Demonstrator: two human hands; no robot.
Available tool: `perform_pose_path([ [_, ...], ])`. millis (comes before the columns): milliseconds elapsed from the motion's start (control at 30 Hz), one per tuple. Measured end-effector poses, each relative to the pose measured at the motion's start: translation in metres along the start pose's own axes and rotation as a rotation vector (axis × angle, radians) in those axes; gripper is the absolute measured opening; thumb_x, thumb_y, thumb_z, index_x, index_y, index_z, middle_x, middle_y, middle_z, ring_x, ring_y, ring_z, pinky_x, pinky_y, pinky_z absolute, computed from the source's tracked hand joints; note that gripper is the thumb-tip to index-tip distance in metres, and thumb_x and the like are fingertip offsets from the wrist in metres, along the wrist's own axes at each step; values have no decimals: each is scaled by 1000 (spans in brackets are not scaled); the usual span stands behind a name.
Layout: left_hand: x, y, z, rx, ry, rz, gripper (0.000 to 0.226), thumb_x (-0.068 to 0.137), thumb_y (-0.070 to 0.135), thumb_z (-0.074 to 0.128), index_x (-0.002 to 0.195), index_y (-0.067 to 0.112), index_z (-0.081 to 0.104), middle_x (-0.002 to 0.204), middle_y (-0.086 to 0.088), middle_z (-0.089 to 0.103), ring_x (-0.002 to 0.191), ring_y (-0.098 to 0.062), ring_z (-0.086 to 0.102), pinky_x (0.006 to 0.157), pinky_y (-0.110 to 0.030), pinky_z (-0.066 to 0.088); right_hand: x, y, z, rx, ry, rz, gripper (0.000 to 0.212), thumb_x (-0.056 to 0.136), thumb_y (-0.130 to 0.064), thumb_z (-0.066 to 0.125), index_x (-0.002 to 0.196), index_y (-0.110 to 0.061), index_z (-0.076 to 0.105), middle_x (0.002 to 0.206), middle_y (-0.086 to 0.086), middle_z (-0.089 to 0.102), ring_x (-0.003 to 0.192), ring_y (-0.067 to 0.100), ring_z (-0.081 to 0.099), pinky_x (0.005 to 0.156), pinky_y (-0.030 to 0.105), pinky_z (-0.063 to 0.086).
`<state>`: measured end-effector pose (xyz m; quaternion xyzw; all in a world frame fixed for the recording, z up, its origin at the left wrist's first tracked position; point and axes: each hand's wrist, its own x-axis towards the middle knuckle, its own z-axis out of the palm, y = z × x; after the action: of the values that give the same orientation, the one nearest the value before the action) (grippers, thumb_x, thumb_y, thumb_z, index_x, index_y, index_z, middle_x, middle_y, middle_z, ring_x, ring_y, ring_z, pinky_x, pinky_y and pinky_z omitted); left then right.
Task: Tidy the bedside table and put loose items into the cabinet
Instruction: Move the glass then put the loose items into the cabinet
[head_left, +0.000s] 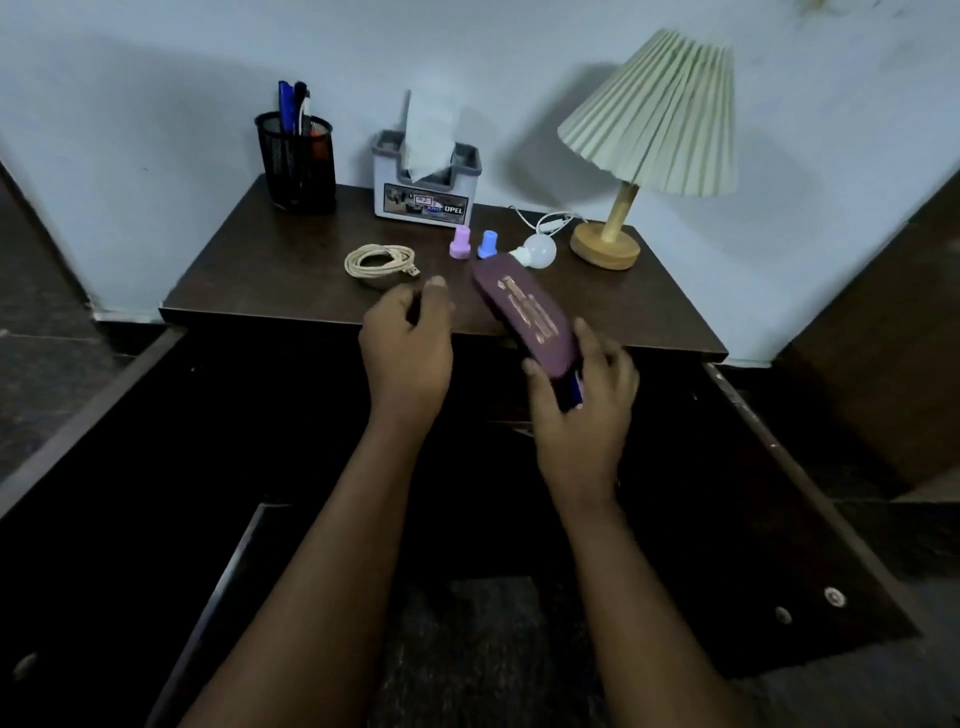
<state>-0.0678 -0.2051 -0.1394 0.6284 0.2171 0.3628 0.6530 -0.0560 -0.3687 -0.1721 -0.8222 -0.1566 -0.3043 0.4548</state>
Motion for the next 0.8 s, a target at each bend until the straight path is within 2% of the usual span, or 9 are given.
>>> perform_pose_path([
  [100, -15, -14, 2, -23, -111, -50, 53, 97, 53, 56, 57, 21, 65, 51, 0, 62, 41, -12, 54, 41, -23, 40, -64, 19, -8, 26, 210, -15, 56, 94, -38, 71, 139, -6, 62, 128, 12, 54, 118, 30, 57, 104, 37, 48],
  [200, -22, -34, 3, 62, -286, -76, 50, 97, 53, 55, 63, 20, 70, 60, -4, 70, 46, -14, 62, 42, -20, 43, -93, 46, -12, -39, 245, 51, 54, 92, -34, 72, 136, -4, 65, 124, 12, 56, 112, 34, 59, 97, 47, 52],
  [300, -20, -60, 8, 219, -341, -84, 46, 96, 51, 54, 68, 21, 74, 68, 3, 76, 57, -9, 70, 52, -25, 51, -87, 68, -4, -114, 183, 113, 52, 89, -32, 72, 131, -2, 69, 121, 18, 60, 110, 37, 59, 93, 53, 53],
  [400, -10, -85, 17, 453, -403, -101, 36, 93, 50, 55, 83, 23, 77, 75, 8, 76, 70, -8, 72, 66, -36, 60, -55, 82, 13, -210, 97, 154, 50, 87, -26, 78, 128, 1, 70, 121, 26, 63, 110, 43, 59, 96, 47, 49],
  [467, -5, -101, 26, 626, -501, -22, 28, 97, 42, 54, 109, 30, 76, 99, 10, 77, 100, -15, 72, 84, -33, 59, -32, 88, 26, -244, 19, 214, 51, 87, -20, 81, 132, 0, 68, 127, 28, 61, 116, 45, 57, 100, 48, 48],
  [533, -5, -117, 37, 842, -606, 129, 43, 101, 37, 52, 142, 27, 61, 144, -5, 62, 139, -33, 51, 112, -42, 45, -14, 94, 39, -293, -91, 249, 50, 92, -22, 75, 138, -5, 65, 136, 26, 57, 126, 44, 52, 108, 47, 46],
  [600, -10, -130, 45, 1054, -679, 226, 59, 104, 41, 47, 159, 26, 37, 170, -13, 24, 158, -41, 11, 127, -54, 15, -6, 102, 51, -366, -196, 253, 50, 98, -28, 68, 145, -12, 60, 142, 24, 54, 132, 41, 49, 112, 43, 43],
  [700, -16, -149, 44, 1199, -774, 174, 70, 104, 51, 39, 165, 33, 11, 174, -10, -11, 157, -42, -20, 124, -61, -9, -9, 109, 61, -422, -261, 256, 53, 100, -35, 63, 149, -16, 55, 144, 23, 51, 131, 39, 49, 112, 38, 43],
  [800, -23, -162, 39, 1324, -813, 205, 75, 103, 55, 35, 166, 34, 0, 174, -10, -15, 157, -41, -19, 122, -62, -16, -17, 108, 64, -421, -223, 241, 53, 98, -34, 64, 148, -16, 56, 141, 26, 52, 127, 41, 52, 108, 39, 45],
])
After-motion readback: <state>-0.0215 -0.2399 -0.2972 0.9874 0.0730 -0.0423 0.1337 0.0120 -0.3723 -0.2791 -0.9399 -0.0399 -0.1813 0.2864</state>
